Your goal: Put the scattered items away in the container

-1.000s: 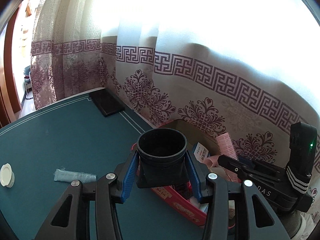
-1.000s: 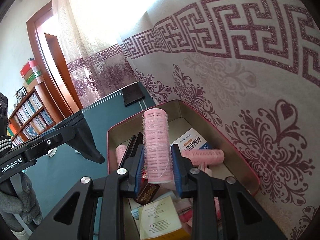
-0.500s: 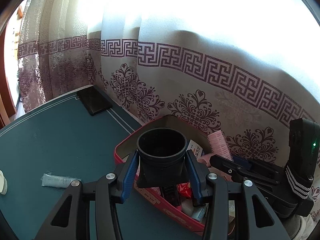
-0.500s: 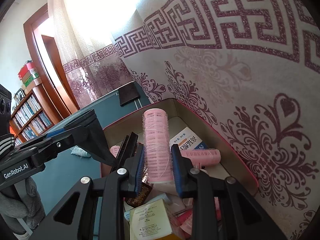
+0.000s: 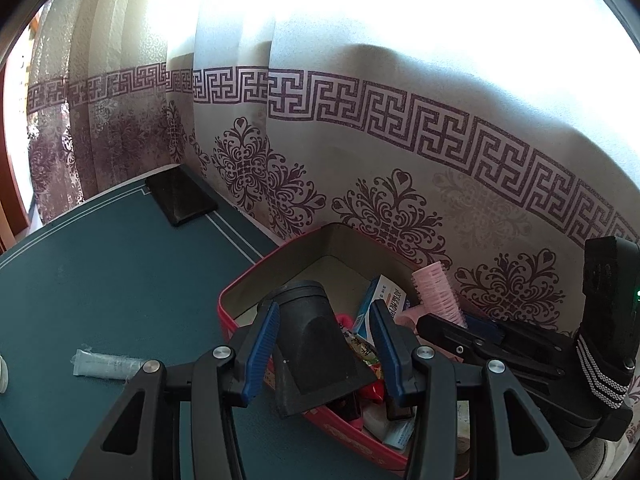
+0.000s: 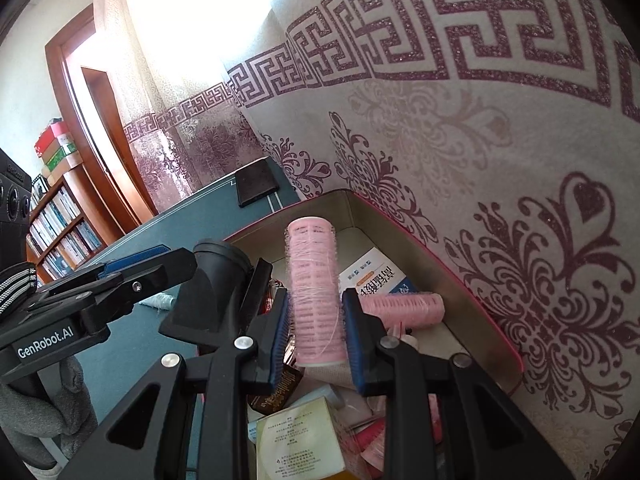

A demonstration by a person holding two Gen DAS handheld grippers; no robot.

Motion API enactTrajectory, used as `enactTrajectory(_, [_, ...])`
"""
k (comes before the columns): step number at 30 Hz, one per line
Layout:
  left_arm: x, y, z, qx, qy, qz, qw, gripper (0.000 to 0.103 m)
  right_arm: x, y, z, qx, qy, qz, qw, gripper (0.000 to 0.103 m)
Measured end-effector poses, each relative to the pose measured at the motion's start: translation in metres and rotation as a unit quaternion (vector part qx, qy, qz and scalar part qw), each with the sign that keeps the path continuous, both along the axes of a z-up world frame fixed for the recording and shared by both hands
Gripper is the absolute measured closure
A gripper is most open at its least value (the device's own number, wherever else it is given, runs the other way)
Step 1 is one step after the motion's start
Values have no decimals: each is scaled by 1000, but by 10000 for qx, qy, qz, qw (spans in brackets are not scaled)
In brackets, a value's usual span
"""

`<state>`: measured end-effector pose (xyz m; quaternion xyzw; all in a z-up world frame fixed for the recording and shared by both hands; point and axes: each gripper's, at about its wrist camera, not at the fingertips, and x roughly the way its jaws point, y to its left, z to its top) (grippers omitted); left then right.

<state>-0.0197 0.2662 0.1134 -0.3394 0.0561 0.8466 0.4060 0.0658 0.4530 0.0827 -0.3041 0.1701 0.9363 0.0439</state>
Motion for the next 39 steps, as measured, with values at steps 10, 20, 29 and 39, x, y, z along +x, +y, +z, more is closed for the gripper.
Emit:
enactTrajectory(10, [-6, -7, -6, 53, -157, 105, 9998, 54, -3, 1, -1, -86, -47, 7, 10000, 72])
enactTrajectory(20, [-13, -31, -13, 82, -275, 466, 9985, 40, -3, -5, 1, -153, 39, 120, 9998, 45])
enactTrajectory(29, [-11, -39, -21, 17, -368, 514, 9980, 39, 1, -15, 5, -15, 114, 214, 9997, 33])
enactTrajectory(39, [-14, -51, -34, -83, -531, 702, 9961, 39, 5, -20, 6, -61, 119, 292, 9995, 33])
